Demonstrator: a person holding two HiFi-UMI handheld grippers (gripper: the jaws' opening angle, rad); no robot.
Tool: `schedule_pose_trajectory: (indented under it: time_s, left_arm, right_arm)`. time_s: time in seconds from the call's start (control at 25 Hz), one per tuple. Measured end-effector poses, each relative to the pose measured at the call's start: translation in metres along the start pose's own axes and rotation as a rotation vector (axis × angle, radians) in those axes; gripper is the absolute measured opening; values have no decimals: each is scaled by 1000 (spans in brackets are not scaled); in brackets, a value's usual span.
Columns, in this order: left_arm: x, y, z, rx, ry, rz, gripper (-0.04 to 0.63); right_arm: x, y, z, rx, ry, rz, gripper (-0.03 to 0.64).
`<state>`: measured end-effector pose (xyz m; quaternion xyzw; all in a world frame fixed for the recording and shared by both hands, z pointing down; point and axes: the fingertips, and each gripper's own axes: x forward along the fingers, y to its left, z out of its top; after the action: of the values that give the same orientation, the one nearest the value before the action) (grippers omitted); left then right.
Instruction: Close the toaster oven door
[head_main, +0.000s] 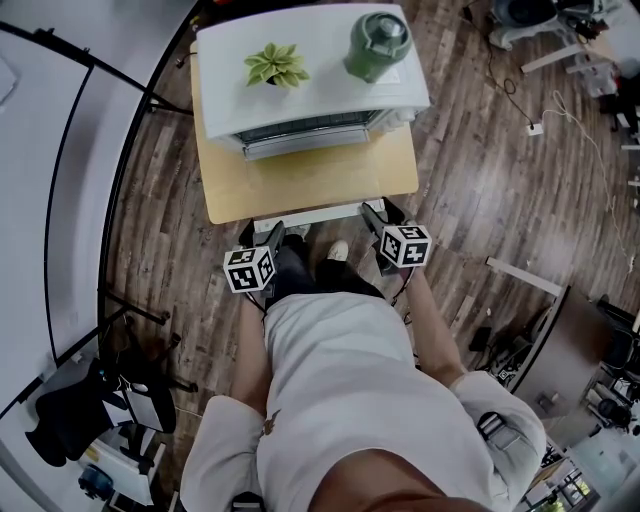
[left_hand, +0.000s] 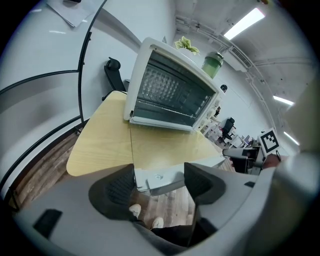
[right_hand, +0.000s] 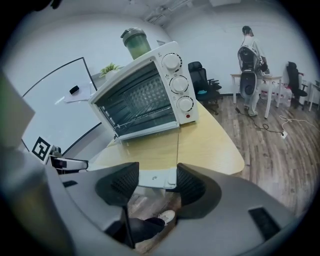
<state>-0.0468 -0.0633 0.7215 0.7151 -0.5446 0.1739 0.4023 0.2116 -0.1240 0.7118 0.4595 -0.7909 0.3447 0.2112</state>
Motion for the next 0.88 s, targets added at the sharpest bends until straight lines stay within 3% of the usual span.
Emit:
schedule_pose_trajectory:
  time_s: [0.88]
  left_arm:
    - [-32, -15, 56, 33, -154, 19, 313]
  right_arm:
    - [-21, 13, 52, 139, -171, 52, 238]
